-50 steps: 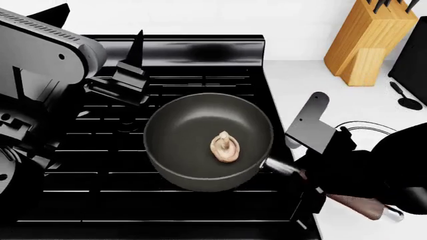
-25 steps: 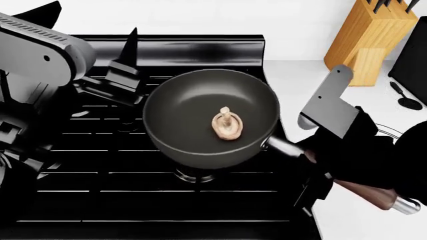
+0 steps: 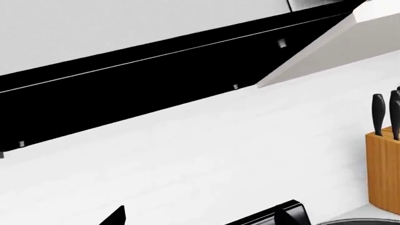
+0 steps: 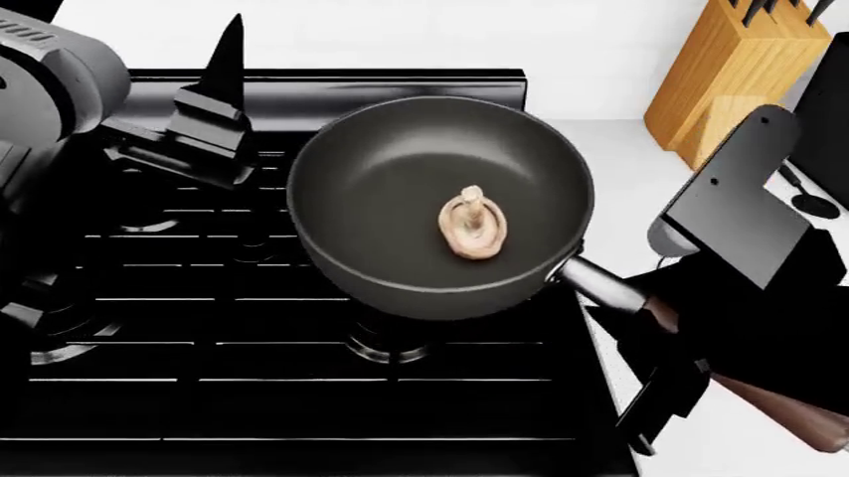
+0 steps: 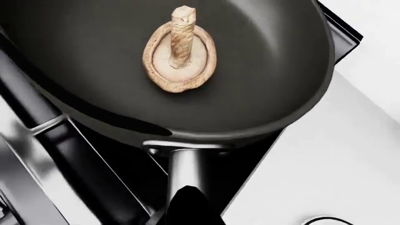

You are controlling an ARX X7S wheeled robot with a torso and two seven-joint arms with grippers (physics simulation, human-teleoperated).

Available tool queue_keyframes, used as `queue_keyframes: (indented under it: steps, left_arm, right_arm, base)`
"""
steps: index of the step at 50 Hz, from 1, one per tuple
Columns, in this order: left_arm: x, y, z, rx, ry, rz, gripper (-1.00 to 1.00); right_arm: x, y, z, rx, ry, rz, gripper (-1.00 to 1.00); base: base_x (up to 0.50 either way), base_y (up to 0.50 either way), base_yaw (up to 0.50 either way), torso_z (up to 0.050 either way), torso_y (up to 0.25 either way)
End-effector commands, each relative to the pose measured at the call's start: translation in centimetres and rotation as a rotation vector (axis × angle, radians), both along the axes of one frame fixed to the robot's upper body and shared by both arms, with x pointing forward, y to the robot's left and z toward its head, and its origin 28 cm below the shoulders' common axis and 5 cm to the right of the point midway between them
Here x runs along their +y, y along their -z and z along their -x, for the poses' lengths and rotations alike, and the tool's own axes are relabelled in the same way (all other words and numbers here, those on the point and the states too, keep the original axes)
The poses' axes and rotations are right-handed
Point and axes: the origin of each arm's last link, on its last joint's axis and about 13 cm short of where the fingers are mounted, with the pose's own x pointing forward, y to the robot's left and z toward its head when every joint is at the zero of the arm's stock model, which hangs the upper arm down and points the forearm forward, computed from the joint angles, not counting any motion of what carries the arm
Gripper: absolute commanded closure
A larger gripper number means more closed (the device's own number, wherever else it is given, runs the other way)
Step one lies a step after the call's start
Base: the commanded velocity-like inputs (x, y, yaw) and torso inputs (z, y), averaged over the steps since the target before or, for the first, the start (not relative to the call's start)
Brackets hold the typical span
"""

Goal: Pick up the pan and dump the vegetables in it onto the plate. Then return the pan to the stove.

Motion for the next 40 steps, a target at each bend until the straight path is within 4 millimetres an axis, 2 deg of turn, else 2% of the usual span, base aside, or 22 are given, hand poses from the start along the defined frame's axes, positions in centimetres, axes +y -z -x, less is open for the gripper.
queue_keyframes:
  steps: [1, 18, 40]
  left_arm:
    - [0.2, 0.1, 0.1, -0.005, 0.002, 0.004, -1.00]
    - [0.1, -0.2, 0.7, -0.008, 0.007, -0.002, -1.00]
    - [0.1, -0.1, 0.8, -0.009, 0.008, 0.003, -1.00]
  right_arm:
    - [-0.5, -1.2, 1.2, -0.074, 0.053, -0.034, 1.00]
    - [-1.3, -1.8, 2.3, -0.094, 0.112, -0.041, 1.00]
    - [-1.5, -2.2, 2.6, -0.108, 0.135, -0.030, 1.00]
  base:
    - [0.00, 0.00, 0.00, 0.000, 0.000]
    - [0.00, -0.05, 0.00, 0.000, 0.001]
    - [0.00, -0.21, 0.00, 0.000, 0.001]
